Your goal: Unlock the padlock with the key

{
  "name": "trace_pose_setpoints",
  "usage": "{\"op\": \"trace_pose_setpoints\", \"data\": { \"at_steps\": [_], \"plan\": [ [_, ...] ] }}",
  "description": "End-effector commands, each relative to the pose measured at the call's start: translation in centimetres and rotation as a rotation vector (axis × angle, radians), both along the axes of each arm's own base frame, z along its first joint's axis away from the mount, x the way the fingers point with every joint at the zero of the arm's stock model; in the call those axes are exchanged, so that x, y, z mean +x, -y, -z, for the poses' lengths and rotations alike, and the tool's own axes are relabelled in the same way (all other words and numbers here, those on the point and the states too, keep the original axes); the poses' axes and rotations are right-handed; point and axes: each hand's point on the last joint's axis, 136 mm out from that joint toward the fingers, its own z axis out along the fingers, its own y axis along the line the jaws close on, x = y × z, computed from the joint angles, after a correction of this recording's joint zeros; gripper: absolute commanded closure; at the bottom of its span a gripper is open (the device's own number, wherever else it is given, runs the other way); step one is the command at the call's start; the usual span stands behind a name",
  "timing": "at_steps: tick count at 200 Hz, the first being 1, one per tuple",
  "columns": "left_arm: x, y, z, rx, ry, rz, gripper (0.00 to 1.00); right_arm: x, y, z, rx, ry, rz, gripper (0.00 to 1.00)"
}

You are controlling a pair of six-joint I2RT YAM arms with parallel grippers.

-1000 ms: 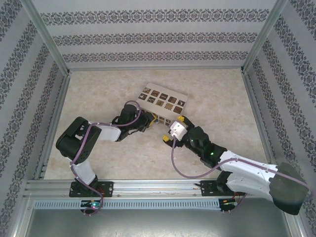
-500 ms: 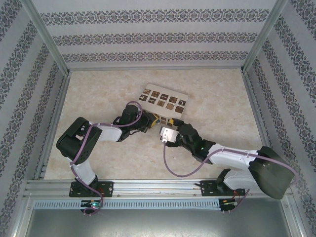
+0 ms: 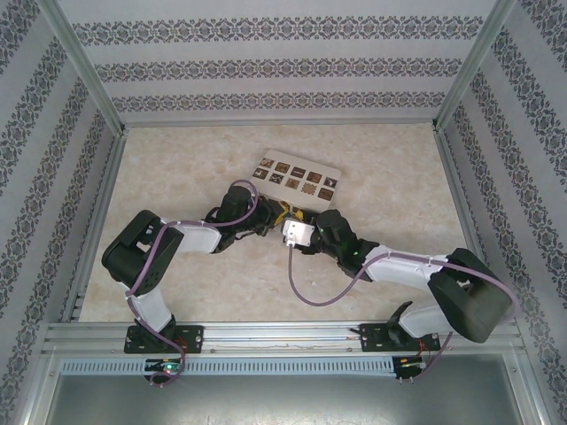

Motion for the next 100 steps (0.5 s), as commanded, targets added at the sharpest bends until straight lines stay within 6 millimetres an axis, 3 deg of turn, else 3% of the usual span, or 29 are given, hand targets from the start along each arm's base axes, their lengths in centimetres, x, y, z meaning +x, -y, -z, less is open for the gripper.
{"op": "trace_pose_setpoints", "data": {
  "at_steps": [1, 64, 100],
  "plan": [
    [0.2, 1.6, -2.7, -0.064, 0.061, 0.040, 0.93, 0.9, -0.7, -1.2, 0.027, 0.026, -0.007, 0.50],
    [0.0, 1.6, -2.4, -0.070, 0.052, 0.040, 0.93, 1.9, -0.9, -0.9, 0.008, 0.034, 0.021, 0.66],
    [0.1, 1.7, -2.4, -0.075, 0.051, 0.040, 0.93, 2.1, -1.0, -0.7, 0.005, 0.033, 0.032, 0.69]
  ]
}}
